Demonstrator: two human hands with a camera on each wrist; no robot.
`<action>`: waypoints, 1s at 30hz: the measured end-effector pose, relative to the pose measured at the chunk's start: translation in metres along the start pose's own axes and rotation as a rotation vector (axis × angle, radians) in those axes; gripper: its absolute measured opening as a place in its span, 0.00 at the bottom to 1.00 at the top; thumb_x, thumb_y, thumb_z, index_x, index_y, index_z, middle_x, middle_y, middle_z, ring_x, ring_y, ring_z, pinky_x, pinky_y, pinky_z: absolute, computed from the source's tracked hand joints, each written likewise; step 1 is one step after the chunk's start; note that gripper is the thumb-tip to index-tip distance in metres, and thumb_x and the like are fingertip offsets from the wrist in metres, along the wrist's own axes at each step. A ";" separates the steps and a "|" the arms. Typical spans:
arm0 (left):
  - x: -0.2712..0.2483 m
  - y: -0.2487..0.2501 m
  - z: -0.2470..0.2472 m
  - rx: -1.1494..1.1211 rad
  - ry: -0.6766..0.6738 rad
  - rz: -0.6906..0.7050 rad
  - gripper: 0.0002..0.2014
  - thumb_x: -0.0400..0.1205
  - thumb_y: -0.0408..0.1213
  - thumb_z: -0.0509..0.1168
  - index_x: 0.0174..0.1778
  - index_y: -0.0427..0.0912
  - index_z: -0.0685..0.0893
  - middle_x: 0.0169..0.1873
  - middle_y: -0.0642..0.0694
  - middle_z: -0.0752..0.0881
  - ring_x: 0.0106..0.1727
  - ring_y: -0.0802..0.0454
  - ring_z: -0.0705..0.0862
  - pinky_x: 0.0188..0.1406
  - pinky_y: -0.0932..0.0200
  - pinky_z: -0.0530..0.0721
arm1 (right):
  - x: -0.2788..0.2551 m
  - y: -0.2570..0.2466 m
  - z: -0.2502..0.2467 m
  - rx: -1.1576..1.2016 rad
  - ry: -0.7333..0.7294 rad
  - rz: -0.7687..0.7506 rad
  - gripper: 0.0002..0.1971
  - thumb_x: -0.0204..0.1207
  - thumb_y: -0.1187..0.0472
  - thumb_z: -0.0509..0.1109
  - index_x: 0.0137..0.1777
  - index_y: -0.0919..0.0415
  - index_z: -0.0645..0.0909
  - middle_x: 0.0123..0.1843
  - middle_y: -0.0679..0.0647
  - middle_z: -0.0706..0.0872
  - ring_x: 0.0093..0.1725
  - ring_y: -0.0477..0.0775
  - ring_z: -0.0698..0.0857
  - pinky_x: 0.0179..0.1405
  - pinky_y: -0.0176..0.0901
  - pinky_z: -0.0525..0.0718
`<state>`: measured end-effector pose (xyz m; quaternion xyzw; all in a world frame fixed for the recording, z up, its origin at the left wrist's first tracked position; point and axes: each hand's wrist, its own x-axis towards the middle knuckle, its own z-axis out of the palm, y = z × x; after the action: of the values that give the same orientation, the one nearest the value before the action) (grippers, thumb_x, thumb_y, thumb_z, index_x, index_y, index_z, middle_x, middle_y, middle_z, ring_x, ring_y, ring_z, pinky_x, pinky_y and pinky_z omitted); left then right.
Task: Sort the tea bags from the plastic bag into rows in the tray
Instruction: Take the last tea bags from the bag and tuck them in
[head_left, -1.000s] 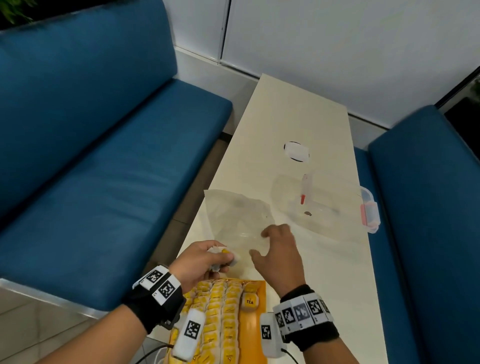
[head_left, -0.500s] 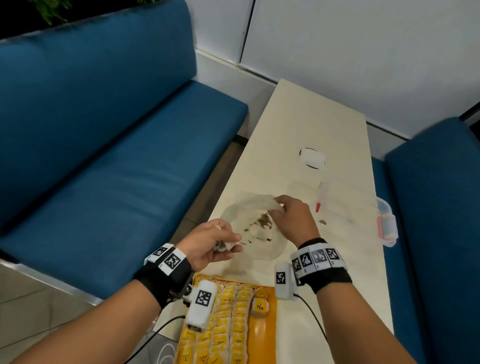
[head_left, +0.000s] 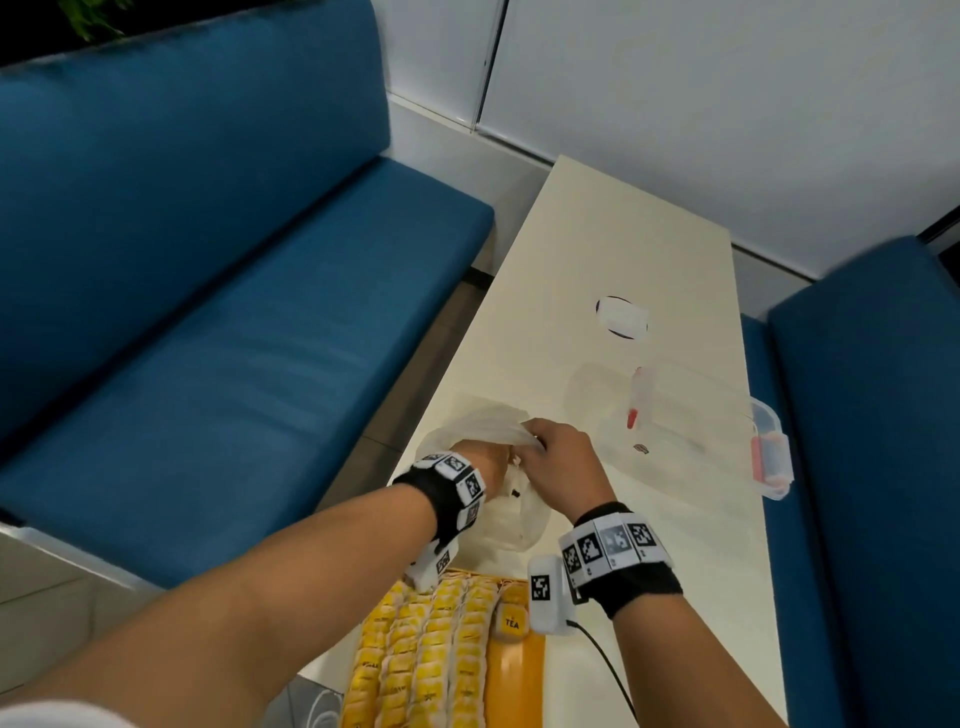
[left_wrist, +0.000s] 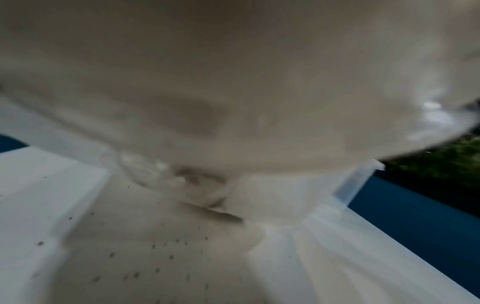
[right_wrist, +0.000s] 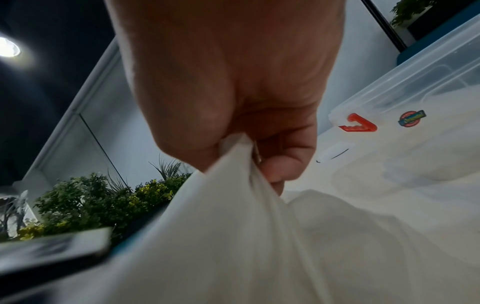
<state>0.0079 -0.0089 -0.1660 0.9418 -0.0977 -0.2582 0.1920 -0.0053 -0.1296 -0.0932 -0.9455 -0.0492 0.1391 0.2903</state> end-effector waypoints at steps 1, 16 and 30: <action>0.006 -0.002 0.001 0.037 -0.012 0.016 0.15 0.87 0.38 0.67 0.70 0.43 0.82 0.67 0.45 0.85 0.67 0.45 0.84 0.61 0.57 0.78 | 0.000 0.001 0.001 -0.006 0.001 -0.005 0.13 0.80 0.63 0.64 0.58 0.57 0.87 0.48 0.51 0.90 0.47 0.53 0.86 0.38 0.33 0.74; 0.031 0.004 -0.010 0.104 0.038 0.065 0.14 0.78 0.37 0.72 0.33 0.53 0.73 0.41 0.55 0.86 0.36 0.52 0.78 0.37 0.60 0.73 | 0.000 0.013 -0.009 0.012 -0.002 0.001 0.10 0.81 0.63 0.65 0.53 0.56 0.88 0.43 0.53 0.90 0.44 0.53 0.86 0.36 0.34 0.77; 0.019 0.003 -0.020 0.011 -0.003 0.089 0.11 0.89 0.37 0.59 0.47 0.38 0.85 0.56 0.34 0.88 0.46 0.42 0.86 0.44 0.55 0.83 | -0.001 0.015 -0.005 -0.012 0.004 0.037 0.07 0.81 0.62 0.65 0.49 0.57 0.86 0.42 0.53 0.89 0.45 0.56 0.86 0.39 0.41 0.77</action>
<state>0.0344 -0.0108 -0.1580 0.9372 -0.1412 -0.2501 0.1978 -0.0051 -0.1451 -0.0978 -0.9483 -0.0322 0.1424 0.2819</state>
